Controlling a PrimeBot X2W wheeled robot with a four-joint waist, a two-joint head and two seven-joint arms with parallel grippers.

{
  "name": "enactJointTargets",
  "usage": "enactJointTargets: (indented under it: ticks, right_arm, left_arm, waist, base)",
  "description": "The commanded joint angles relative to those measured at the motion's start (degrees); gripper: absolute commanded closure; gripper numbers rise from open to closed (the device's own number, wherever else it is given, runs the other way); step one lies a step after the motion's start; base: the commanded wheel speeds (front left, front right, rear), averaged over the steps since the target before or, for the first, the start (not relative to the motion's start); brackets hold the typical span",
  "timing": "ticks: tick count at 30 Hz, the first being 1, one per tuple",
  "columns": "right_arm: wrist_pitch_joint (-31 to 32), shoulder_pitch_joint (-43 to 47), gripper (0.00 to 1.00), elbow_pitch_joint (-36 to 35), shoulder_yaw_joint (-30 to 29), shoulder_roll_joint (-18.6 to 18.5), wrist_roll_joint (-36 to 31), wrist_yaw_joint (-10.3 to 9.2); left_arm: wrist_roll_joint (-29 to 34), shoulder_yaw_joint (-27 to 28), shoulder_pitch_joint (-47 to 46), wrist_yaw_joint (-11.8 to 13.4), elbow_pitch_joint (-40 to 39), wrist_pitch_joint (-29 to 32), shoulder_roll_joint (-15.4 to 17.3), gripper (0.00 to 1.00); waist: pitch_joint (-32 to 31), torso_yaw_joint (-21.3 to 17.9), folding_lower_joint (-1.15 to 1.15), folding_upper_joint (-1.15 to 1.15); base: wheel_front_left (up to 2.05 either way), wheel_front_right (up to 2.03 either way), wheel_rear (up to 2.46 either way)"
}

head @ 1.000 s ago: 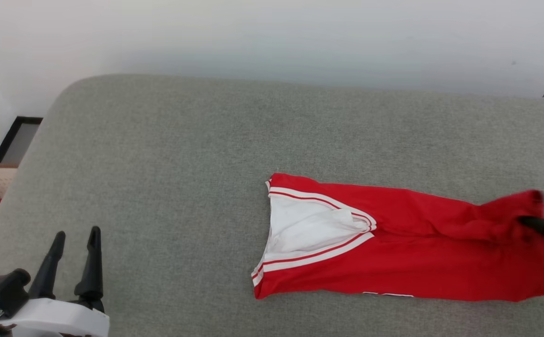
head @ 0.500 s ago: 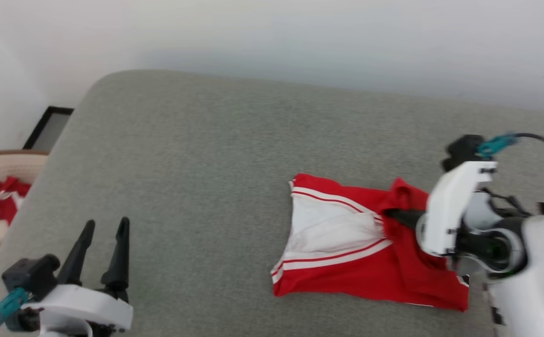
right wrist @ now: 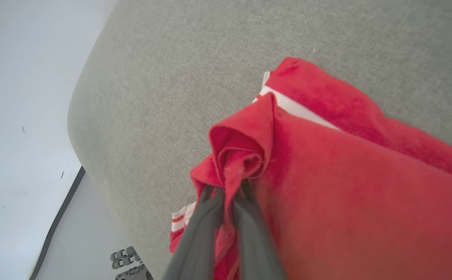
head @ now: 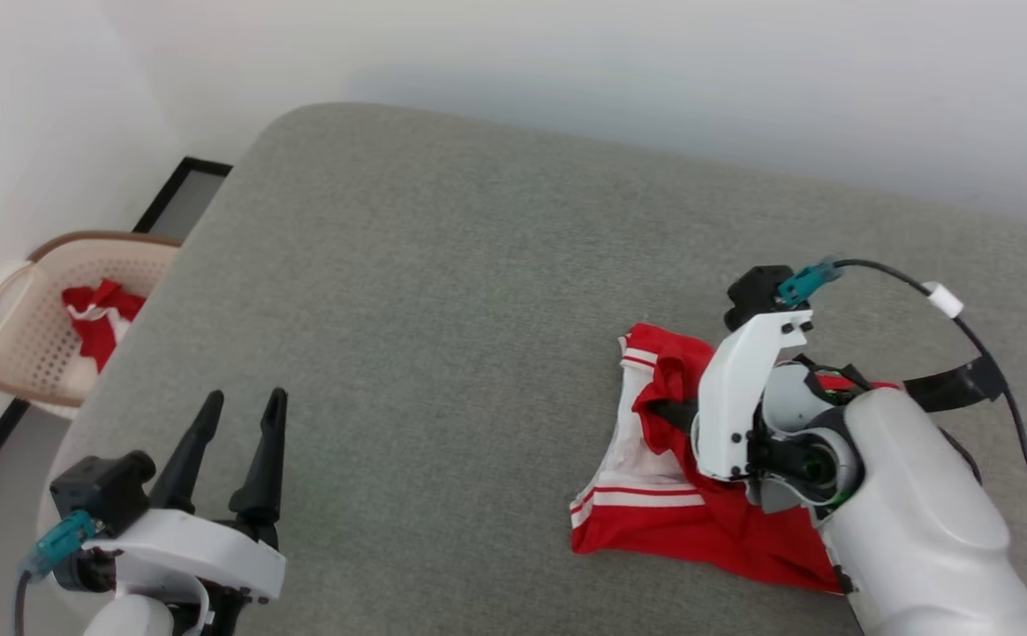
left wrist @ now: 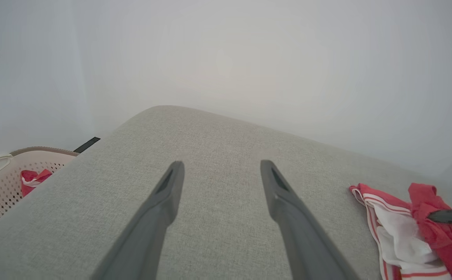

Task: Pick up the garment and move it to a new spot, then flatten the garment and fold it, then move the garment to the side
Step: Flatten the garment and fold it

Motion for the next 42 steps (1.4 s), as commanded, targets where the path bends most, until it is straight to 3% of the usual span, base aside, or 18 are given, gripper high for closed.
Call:
enactJointTargets:
  ticks: [1,5,7,8,9,17,24,31,42]
  right_arm:
    - [-0.90,-0.86,1.00,0.85,0.55,0.17,-0.44,-0.10]
    - [-4.80,-3.05,0.99,6.32,2.51,0.35,-0.60,-0.10]
    - [-6.46,-4.42,0.48,7.92,4.10,0.51,-0.18,-0.10]
    - [-6.98,-4.84,0.04,8.64,4.68,0.53,0.30,-0.10]
    - [-7.42,-5.33,0.00,9.27,5.44,0.48,0.69,-0.10]
    - [-9.26,-7.43,0.00,7.51,11.69,0.13,5.85,-0.10]
    - [-13.92,-5.93,0.00,1.22,14.97,-5.50,9.11,-0.10]
    - [-23.23,-2.33,0.00,-4.99,14.83,-11.81,11.22,-0.10]
    - [-39.31,5.29,0.00,-10.80,10.47,-21.29,9.95,-0.10]
  left_arm:
    - [0.21,-0.11,-0.47,-0.37,0.23,-0.21,-0.18,0.00]
    - [-0.04,-0.26,-1.14,-0.76,1.17,-0.45,-0.51,0.00]
    - [-0.07,-0.27,-1.24,-0.87,1.63,-0.50,-0.51,0.00]
    - [-0.12,-0.16,-1.37,-0.97,1.75,-0.58,-0.50,0.00]
    - [-0.15,-0.05,-1.45,-1.06,1.90,-0.57,-0.47,0.00]
    - [-0.16,1.36,-0.66,-1.17,2.34,-0.86,0.15,0.00]
    - [0.00,2.53,0.33,-0.89,1.82,-0.89,1.06,0.00]
    - [0.31,4.30,2.36,-0.01,0.66,-0.98,2.09,0.00]
    - [0.78,6.84,7.19,1.60,-1.77,-0.99,3.29,0.00]
  waist:
    - [0.43,0.69,0.00,0.00]
    - [0.71,1.09,0.00,0.00]
    - [0.80,1.04,0.00,0.00]
    - [0.80,0.95,0.00,0.00]
    - [0.78,0.80,0.00,0.00]
    - [0.09,-1.90,0.00,0.00]
    - [-0.64,-5.65,0.00,0.00]
    - [-1.67,-10.42,0.00,0.00]
    - [-4.23,-17.23,0.00,0.00]
  base:
    - [0.00,0.00,0.00]
    - [0.00,0.00,0.00]
    - [0.00,0.00,0.00]
    - [0.00,0.00,0.00]
    - [0.00,0.00,0.00]
    - [0.00,0.00,0.00]
    - [0.00,0.00,0.00]
    - [0.00,0.00,0.00]
    - [0.00,0.00,0.00]
